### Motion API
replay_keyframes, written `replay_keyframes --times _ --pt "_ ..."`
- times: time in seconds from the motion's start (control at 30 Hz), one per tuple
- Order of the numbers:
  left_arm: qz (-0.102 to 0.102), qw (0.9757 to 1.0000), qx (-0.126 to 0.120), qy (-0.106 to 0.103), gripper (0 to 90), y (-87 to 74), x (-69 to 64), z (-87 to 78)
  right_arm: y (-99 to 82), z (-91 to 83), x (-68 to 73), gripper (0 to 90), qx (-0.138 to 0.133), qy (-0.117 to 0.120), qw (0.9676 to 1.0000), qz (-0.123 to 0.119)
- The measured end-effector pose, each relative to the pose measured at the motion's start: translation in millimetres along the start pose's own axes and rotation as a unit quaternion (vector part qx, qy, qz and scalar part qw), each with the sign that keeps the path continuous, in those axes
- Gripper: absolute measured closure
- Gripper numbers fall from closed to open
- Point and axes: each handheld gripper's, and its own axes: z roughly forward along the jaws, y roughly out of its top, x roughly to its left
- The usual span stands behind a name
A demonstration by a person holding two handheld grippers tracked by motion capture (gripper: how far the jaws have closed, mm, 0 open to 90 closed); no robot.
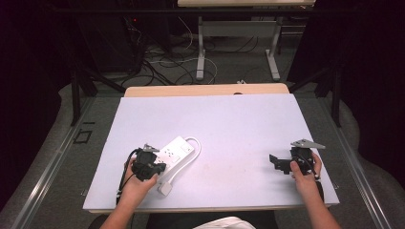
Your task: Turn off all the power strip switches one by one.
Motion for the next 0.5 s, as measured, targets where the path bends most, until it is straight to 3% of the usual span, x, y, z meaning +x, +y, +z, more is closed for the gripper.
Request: replay_keyframes --times 0.13,0.33,0.5 --pt "-0.001 1.0000 -0.003 -0.009 90.0 -0.9 2.0 0.0 0.0 -0.1 0.8 0.0 0.001 0.001 1.0000 0.001" --pt "0.005 0.9999 -0.011 -0.004 89.9 -1.0 3.0 0.3 0.0 0.0 0.0 0.0 0.000 0.001 1.0000 -0.001" --pt "-0.004 0.9999 -0.010 -0.005 89.9 -1.4 4.0 -3.6 -0.1 -0.1 -0.7 0.0 0.001 0.001 1.0000 -0.002"
